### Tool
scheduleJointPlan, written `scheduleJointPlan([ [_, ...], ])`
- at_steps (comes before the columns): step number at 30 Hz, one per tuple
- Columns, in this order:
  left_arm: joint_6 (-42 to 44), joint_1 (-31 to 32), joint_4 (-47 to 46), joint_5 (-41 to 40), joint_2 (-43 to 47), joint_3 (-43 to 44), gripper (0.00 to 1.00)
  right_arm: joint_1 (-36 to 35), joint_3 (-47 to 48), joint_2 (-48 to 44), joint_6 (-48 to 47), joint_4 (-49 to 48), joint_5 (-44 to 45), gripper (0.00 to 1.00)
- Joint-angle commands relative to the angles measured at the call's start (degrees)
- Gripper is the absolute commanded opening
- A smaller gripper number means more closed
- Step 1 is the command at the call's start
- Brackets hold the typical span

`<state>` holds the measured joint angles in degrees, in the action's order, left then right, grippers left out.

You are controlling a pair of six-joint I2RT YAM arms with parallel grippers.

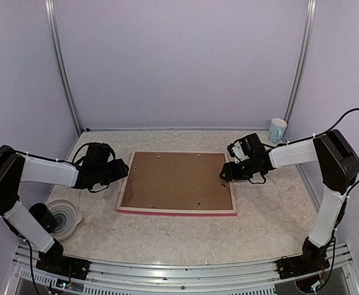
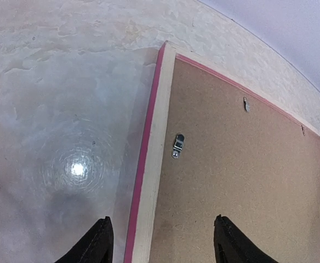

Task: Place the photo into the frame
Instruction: Place the photo frame at the center of the board.

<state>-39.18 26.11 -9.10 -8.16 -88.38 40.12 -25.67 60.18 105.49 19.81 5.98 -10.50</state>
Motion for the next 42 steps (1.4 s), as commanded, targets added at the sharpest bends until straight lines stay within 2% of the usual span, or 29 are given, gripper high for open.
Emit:
scheduleJointPlan([
  [1,2.7,-1.0,-0.4,0.8,-5.3,3.8,0.64,0.3,2.1,2.3,0.8,-1.6,0.5,0.61],
  [6,4.5,-2.1,-3.5,4.3,-10.2,5.8,0.67,0.4,2.3,3.3,-0.1,-3.4,-0.9,0.55],
  [11,3.4,-3.0,-6.1,7.8,-12.9,4.6,0.68,0.3,2.1,3.9,-2.1,-4.4,-2.8,0.40],
  [14,2.9,-2.9,-7.4,8.9,-12.1,2.4,0.68,0.3,1.6,4.0,-2.9,-4.6,-3.4,0.32],
  [21,1.6,-3.0,-9.8,10.7,-7.1,-3.8,0.68,0.3,-1.0,1.7,-5.1,-5.7,-5.2,0.24],
  [35,-1.9,2.5,-12.0,9.7,2.7,-14.9,0.67,-0.1,-8.8,-6.8,-5.2,-4.0,-5.7,0.22],
  [42,0.1,1.0,-7.2,3.9,4.4,-11.3,0.68,-0.1,-7.5,-10.0,-5.6,0.6,-4.1,0.41],
])
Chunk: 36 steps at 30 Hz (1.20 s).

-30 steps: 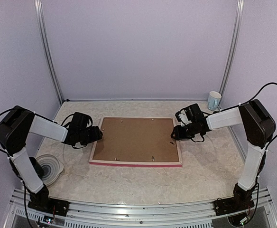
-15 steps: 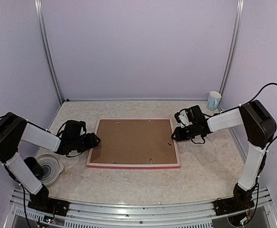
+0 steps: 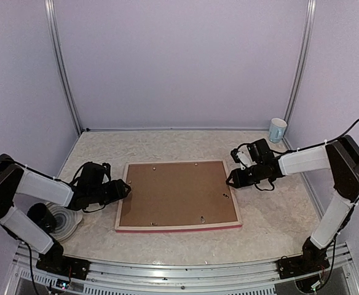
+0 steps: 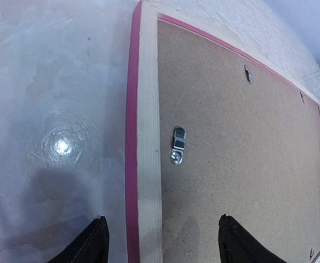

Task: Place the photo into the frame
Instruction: Place the photo frame at the center of the board, then press the fastener onto the backboard.

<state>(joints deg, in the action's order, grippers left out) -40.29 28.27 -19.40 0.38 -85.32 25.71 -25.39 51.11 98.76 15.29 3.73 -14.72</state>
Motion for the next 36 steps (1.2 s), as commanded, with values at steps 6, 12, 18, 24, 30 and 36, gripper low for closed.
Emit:
scheduleJointPlan([
  [6,4.9,-0.7,6.7,-11.3,1.2,8.5,0.70,-1.3,2.0,-6.8,-3.0,8.9,-1.1,0.55],
  [12,7.9,1.4,4.1,-14.2,-0.8,8.2,0.74,-4.9,0.8,-7.5,-4.5,12.6,4.3,0.57],
  [18,10.5,3.5,2.9,-15.2,-5.0,9.7,0.76,-7.1,0.7,-7.0,-3.9,14.5,8.5,0.56],
  [24,11.2,3.7,1.5,-15.6,-6.3,8.1,0.77,-8.4,2.4,-4.5,-3.3,16.1,11.4,0.56],
  [30,10.5,3.0,1.0,-13.9,-7.1,7.9,0.77,-10.3,5.2,-1.6,-2.9,17.4,12.3,0.57],
  [36,10.2,2.6,1.1,-12.3,-7.6,8.0,0.77,-10.6,7.5,1.3,-1.8,18.5,13.9,0.57],
])
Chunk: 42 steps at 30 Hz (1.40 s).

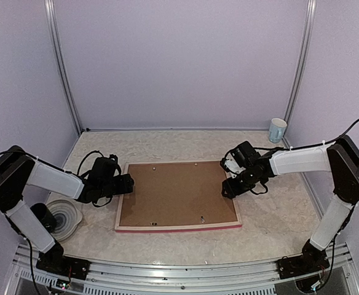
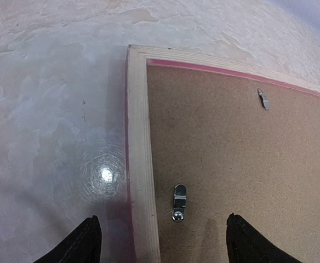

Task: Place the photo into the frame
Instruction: Press the fastener onto the backboard.

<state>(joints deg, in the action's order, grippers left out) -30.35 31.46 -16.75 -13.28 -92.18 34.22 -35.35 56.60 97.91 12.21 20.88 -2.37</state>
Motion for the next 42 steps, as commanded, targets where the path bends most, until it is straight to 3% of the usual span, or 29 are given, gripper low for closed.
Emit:
scheduleJointPlan([
  [1,0.2,-0.7,-1.5,1.8,-1.0,-0.5,0.77,-0.6,2.3,2.5,1.3,1.4,1.8,0.56],
  [6,-0.1,-1.1,-1.5,2.4,-1.4,-0.5,0.77,-0.7,3.0,3.8,1.6,1.7,1.9,0.51],
  [23,-0.6,-1.9,-1.4,3.3,-1.9,-0.5,0.77,-1.0,1.9,5.1,0.6,4.0,1.9,0.54],
  [42,-0.9,-2.5,-1.7,4.3,-2.3,-0.6,0.77,-1.7,2.6,7.7,1.8,8.5,9.1,0.53],
])
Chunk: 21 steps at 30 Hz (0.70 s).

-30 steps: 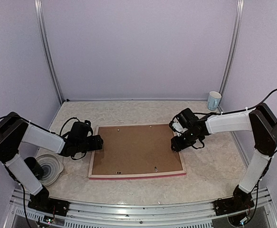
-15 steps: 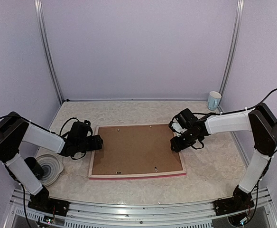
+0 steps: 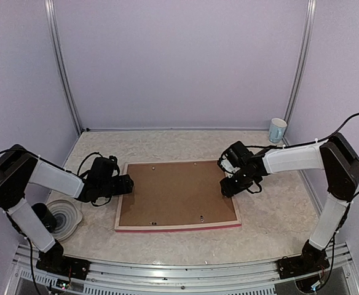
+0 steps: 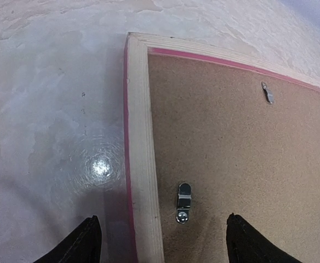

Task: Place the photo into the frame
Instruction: Press the fastener onto the backboard.

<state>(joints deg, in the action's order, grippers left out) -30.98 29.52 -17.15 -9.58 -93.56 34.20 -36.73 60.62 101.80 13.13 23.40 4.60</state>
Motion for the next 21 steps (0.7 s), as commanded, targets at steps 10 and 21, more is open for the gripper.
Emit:
scheduleJointPlan([
  [10,-0.7,-0.8,-1.5,1.3,-1.3,-0.6,0.77,-1.0,-1.2,3.3,-0.6,7.1,0.1,0.54],
  [21,-0.7,-1.0,-1.5,1.5,-1.1,-0.7,0.77,-1.0,-0.3,2.4,-1.0,7.7,-3.8,0.56],
])
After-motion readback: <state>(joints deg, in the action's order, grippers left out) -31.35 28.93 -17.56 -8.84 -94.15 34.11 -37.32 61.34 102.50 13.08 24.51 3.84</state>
